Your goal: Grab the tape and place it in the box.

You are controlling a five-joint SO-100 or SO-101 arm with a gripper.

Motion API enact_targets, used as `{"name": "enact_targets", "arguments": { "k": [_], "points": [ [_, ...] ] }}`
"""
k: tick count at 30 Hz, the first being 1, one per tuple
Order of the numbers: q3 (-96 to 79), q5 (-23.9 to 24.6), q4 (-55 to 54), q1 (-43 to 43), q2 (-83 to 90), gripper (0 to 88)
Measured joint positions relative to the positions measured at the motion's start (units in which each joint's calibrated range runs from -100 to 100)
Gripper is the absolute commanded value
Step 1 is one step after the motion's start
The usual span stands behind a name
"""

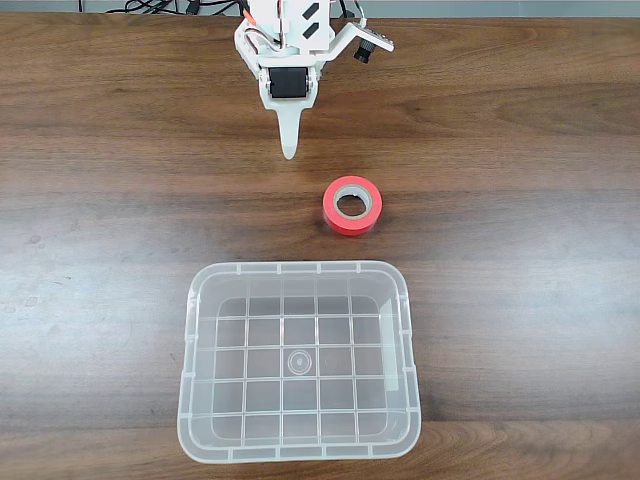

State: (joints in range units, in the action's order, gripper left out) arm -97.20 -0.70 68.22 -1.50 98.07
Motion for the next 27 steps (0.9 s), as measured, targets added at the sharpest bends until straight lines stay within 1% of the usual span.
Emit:
{"name": "enact_targets", "arguments": {
  "k": [15,22,27],
  "points": [
    [0.00,0.00,0.00,-0.45,0.00,1.3],
    [0.99,0.00,0.00,-10.67,0.00,1.2],
    [3.61,0.00,0.00,-13.75,0.00,1.2]
  ]
}}
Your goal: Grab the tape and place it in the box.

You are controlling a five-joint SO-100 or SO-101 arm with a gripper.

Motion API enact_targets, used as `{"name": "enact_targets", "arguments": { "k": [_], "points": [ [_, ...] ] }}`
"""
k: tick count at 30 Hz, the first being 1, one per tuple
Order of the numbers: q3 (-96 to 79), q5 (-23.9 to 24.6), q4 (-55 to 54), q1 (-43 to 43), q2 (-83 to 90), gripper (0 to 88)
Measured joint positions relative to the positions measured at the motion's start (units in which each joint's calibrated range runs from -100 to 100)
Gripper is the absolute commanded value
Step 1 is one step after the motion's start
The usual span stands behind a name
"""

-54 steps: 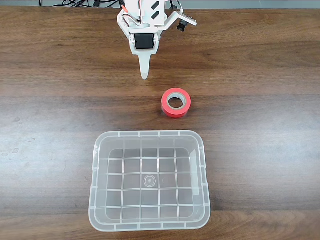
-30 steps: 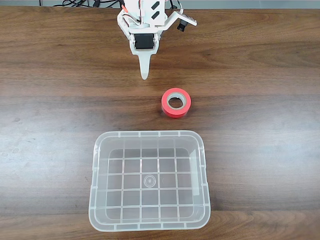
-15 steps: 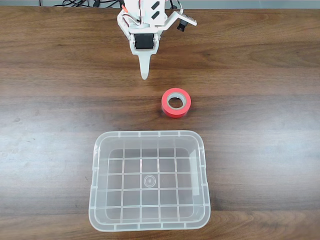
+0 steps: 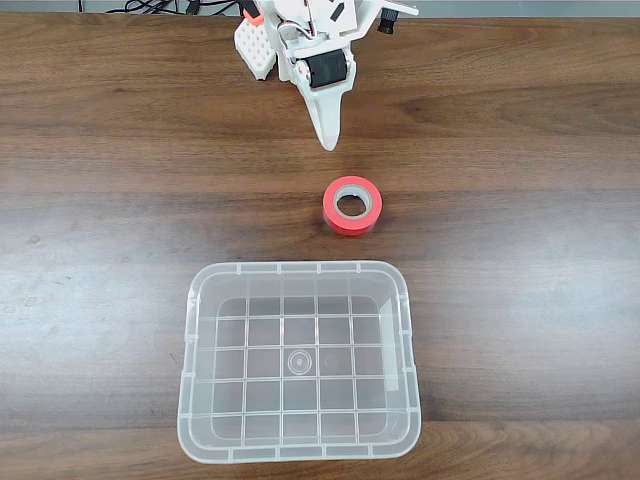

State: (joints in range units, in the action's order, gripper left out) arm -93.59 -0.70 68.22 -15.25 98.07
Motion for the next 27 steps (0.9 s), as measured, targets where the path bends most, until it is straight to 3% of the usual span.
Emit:
{"name": "enact_targets", "arguments": {
  "k": [12,27],
  "points": [
    [15.79,0.00,0.00,-0.38,-7.20,1.1],
    [54.69,0.00,5.68,8.64,-52.74,1.3]
  ]
}}
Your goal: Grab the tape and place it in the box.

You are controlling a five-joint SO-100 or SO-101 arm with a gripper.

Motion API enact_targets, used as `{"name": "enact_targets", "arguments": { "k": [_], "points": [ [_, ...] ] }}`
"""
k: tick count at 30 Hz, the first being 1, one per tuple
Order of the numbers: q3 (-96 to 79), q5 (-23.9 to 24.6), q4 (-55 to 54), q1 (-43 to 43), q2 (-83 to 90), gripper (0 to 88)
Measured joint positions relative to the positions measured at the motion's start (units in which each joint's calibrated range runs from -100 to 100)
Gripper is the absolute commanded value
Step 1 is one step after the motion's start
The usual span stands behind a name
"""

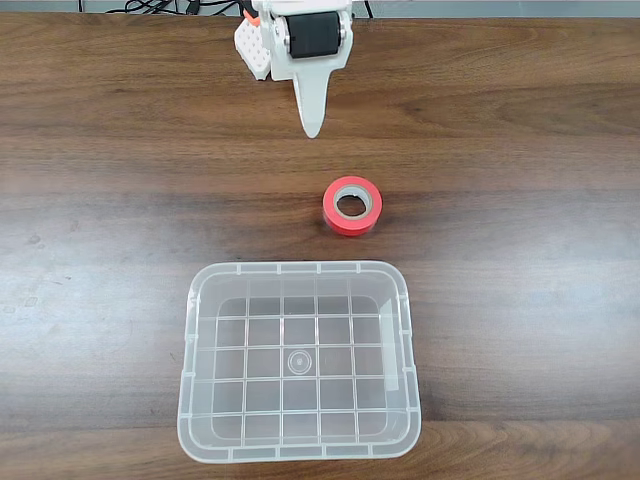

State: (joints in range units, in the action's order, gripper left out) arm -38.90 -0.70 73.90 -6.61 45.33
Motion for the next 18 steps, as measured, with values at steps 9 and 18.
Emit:
{"name": "enact_targets", "arguments": {
  "k": [9,18],
  "points": [
    [3.34,0.89,-0.08,-4.13,-18.08,1.3],
    [3.34,1.46,-4.92,-6.84,-33.15,1.3]
  ]
}}
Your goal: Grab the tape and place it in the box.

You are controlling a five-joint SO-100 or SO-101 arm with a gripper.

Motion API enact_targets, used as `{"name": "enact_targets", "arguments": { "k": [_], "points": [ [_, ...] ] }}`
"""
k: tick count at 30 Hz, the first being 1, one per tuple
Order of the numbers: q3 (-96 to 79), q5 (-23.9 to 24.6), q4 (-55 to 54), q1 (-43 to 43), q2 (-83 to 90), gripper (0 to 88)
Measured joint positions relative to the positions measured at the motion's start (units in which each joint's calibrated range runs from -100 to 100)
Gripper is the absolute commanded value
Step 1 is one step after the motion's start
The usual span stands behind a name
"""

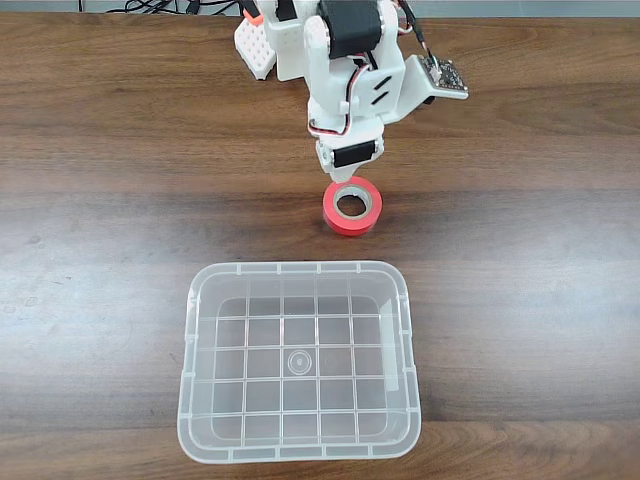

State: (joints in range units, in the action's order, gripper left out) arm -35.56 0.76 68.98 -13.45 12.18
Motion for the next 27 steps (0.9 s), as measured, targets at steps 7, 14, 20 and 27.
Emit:
{"name": "enact_targets", "arguments": {
  "k": [7,14,20,27],
  "points": [
    [0.00,0.00,-2.29,0.00,-2.85,9.7],
    [-4.60,-1.04,-2.80,-2.10,-2.93,20.0],
    [-4.96,-1.51,-2.80,-2.48,-2.93,20.0],
    [-5.69,-2.24,-4.32,-2.48,-2.93,19.9]
  ]
}}
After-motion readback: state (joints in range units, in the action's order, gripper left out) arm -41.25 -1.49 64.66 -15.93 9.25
